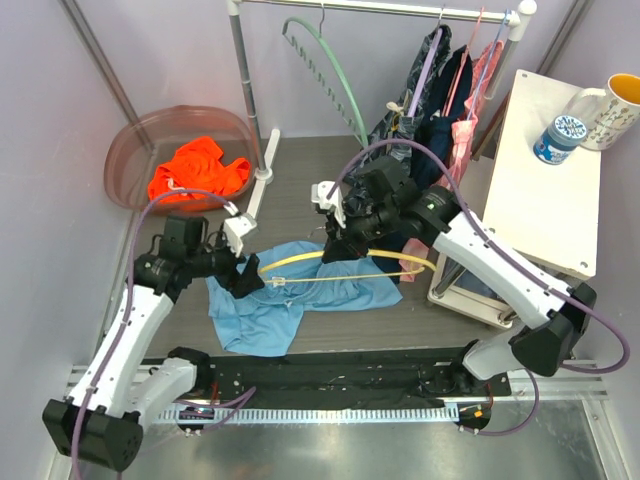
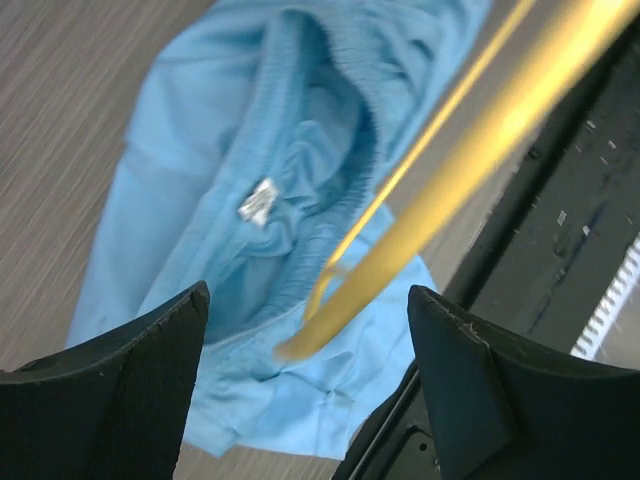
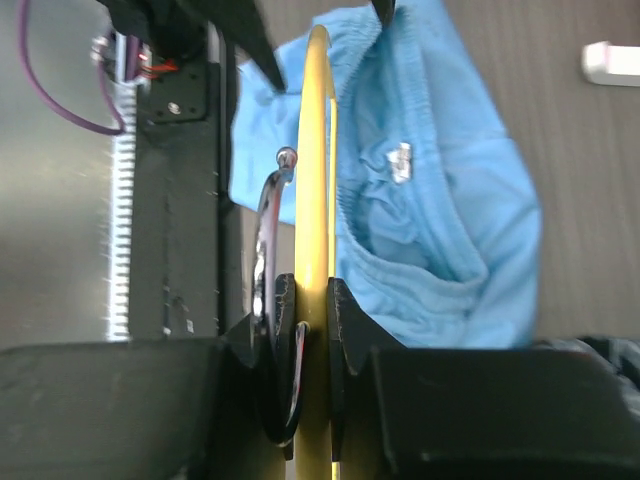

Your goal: Place the shorts on the hanger

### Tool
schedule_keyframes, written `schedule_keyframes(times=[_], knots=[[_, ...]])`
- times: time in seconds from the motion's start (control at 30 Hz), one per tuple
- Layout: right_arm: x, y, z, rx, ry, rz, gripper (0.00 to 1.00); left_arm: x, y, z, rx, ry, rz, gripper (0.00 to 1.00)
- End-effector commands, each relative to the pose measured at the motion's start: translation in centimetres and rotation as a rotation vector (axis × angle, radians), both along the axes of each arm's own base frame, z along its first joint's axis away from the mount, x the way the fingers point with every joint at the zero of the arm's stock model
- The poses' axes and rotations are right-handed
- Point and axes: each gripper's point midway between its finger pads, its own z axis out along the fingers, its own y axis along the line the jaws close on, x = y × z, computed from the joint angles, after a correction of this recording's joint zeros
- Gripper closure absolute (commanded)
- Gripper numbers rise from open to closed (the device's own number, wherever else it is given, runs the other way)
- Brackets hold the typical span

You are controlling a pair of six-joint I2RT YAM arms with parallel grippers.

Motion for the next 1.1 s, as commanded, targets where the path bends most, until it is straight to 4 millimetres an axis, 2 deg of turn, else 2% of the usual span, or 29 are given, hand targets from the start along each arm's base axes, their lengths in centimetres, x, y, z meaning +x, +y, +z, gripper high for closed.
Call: schedule_keyframes(times=[0.0, 0.13, 0.27, 0.47, 0.57, 0.63, 0.7, 0.77, 0.8, 0.83, 0.87, 0.9, 0.93, 0.97, 1.07], knots=[[0.4, -2.2, 2.7, 0.010, -0.239, 0.012, 0.99, 2.8, 3.5, 0.2, -0.019, 0.074, 0.232, 0.22], [0.8, -2.4, 2.8, 0.013, -0.330, 0.047, 0.99, 4.0, 6.2, -3.1, 0.120, 0.180, 0.327, 0.29], [1.0, -1.5, 2.4, 0.011, -0.336, 0.085, 0.99, 4.6, 7.6, -5.7, 0.201, 0.264, 0.391, 0.30], [1.7, -0.1, 0.3, -0.017, -0.316, 0.119, 0.99, 5.9, 8.6, -7.2, 0.261, 0.297, 0.475, 0.38], [2.4, 0.3, -1.1, -0.040, -0.301, 0.120, 0.99, 5.7, 8.8, -8.5, 0.300, 0.335, 0.471, 0.38], [2.5, 0.8, -1.3, -0.028, -0.282, 0.119, 0.99, 5.3, 8.9, -9.2, 0.322, 0.368, 0.451, 0.41], [2.8, 1.3, -1.8, -0.030, -0.260, 0.113, 0.99, 5.2, 9.0, -9.7, 0.341, 0.385, 0.447, 0.46], [3.1, 1.6, -2.1, -0.033, -0.250, 0.110, 0.99, 5.1, 9.0, -9.8, 0.345, 0.394, 0.437, 0.56], [3.3, 1.8, -2.4, -0.038, -0.238, 0.109, 0.99, 5.1, 8.7, -9.7, 0.335, 0.393, 0.421, 0.67], [3.1, 1.9, -2.5, -0.034, -0.226, 0.113, 0.99, 4.9, 8.5, -9.4, 0.327, 0.395, 0.409, 0.72], [3.2, 2.0, -2.5, -0.032, -0.221, 0.113, 0.99, 4.9, 8.2, -9.0, 0.317, 0.389, 0.395, 0.78], [3.2, 2.2, -2.5, -0.029, -0.212, 0.112, 0.99, 4.6, 7.8, -8.6, 0.306, 0.386, 0.372, 0.89], [3.3, 2.4, -2.4, -0.025, -0.201, 0.102, 0.99, 4.4, 7.1, -7.6, 0.285, 0.362, 0.336, 0.95], [3.4, 2.5, -2.4, -0.023, -0.194, 0.097, 0.99, 4.3, 6.8, -7.1, 0.272, 0.343, 0.323, 0.99], [3.9, 3.2, -1.8, 0.000, -0.129, 0.059, 0.99, 3.8, 5.7, -5.4, 0.243, 0.276, 0.281, 1.00]])
